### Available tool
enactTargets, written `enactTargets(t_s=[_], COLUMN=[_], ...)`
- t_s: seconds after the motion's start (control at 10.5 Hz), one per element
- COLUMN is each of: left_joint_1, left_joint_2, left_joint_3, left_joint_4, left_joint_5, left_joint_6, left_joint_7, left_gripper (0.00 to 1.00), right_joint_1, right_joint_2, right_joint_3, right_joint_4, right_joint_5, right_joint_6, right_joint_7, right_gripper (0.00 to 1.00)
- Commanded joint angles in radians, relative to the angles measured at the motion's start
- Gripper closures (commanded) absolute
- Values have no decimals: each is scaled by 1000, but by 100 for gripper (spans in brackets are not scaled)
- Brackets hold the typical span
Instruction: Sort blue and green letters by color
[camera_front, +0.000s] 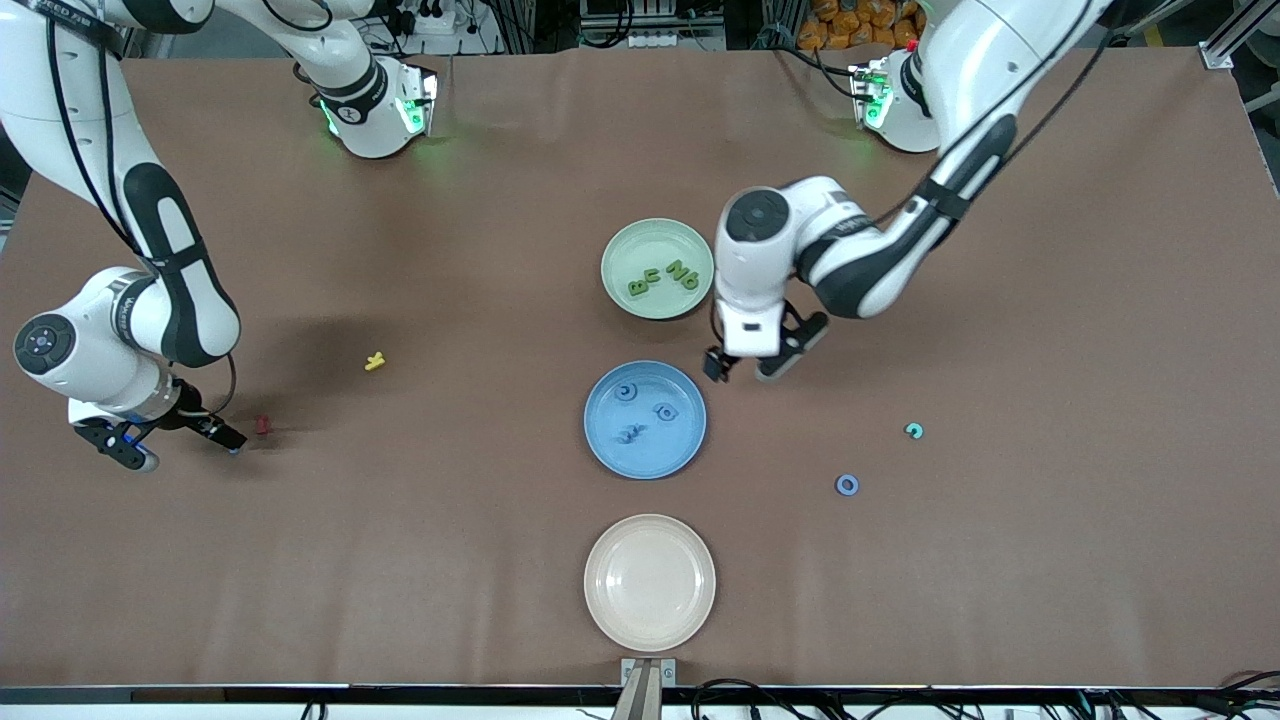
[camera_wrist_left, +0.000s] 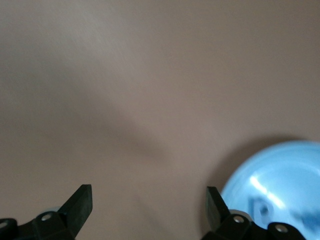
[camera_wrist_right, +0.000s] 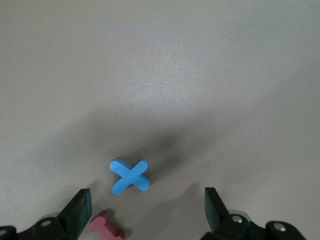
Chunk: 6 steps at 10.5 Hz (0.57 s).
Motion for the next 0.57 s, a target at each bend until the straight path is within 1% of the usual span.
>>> enactTargets(t_s=[0.0, 0.19, 0.29, 0.48], left_joint_1=[64, 121, 133, 192], left_joint_2=[10, 4, 2, -8], left_joint_3=[-6, -9, -9, -9], left_joint_4=[-1, -9, -23, -69], left_joint_5=[-26, -24, -26, -24], left_joint_6=[-17, -23, -29, -30], left_joint_7=[12, 37, 91, 214], left_gripper=[0, 0, 0, 0], right_joint_1=[-13, -13, -13, -13], right_joint_2=[20, 27, 33, 38], right_joint_3=[12, 12, 12, 12], right_joint_4=[-2, -2, -1, 2], right_joint_5=[4, 6, 6, 9], right_joint_6=[49, 66, 69, 71], right_joint_7=[-15, -15, -15, -14], right_gripper=[0, 0, 0, 0])
